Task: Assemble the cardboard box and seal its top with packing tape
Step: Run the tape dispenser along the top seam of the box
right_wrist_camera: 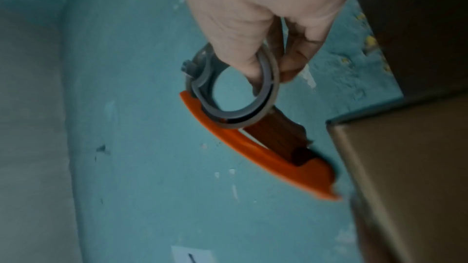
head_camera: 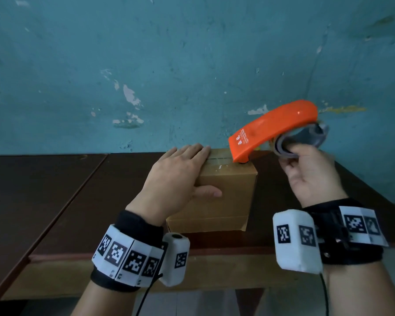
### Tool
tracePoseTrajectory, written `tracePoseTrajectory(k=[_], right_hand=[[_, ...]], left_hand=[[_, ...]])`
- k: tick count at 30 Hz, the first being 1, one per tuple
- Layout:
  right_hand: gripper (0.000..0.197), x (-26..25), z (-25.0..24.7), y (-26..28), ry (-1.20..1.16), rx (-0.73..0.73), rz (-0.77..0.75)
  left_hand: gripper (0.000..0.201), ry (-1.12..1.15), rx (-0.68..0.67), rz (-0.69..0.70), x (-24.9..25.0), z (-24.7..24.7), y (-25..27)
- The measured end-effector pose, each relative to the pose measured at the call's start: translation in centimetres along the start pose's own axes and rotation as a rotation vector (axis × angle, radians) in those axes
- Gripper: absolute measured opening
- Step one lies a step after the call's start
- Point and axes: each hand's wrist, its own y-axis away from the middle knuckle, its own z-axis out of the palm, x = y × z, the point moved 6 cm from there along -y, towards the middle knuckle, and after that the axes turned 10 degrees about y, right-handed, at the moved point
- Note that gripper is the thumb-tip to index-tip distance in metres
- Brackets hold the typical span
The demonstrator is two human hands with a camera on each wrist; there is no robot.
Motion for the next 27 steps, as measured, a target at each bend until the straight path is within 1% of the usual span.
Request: tracePoseTrajectory(k=[2, 3, 7, 9, 15, 21, 24, 27], right_hand=[[0.026, 0.0, 0.4, 0.0, -0.067, -0.025, 0.039], [0.026, -0.1, 0.5, 0.1, -0.055, -0.025, 0.029], [0.018, -1.4, 0.6, 1.0, 0.211, -0.008, -0.115], [0.014, -1.6, 0.8, 1.1, 0.282, -0.022, -0.156], [0.010, -1.7, 0.6, 0.5, 0.317, -0.020, -0.169], [0.013, -1.4, 0.2, 0.3, 0.355, -0.024, -0.159], [0.012, -1.5, -0.4, 0.2, 0.376, 0.014, -0.164], [0.016, -2.5, -1.9, -0.4, 0.409, 0.097, -0.219]], left_hand=[[0.109, -0.011, 0.005, 0.002, 0.0, 0.0, 0.0], [0.108, -0.014, 0.006, 0.002, 0.0, 0.0, 0.1], [0.108, -0.016, 0.002, -0.001, 0.0, 0.0, 0.0], [0.108, -0.012, 0.002, -0.003, -0.1, 0.0, 0.1], [0.108, -0.016, -0.006, 0.002, 0.1, -0.1, 0.1], [0.106, -0.009, -0.018, 0.003, 0.1, -0.1, 0.1], [0.106, -0.011, -0.016, -0.004, -0.1, -0.2, 0.2], [0.105, -0.007, -0.016, -0.010, -0.1, -0.3, 0.2]])
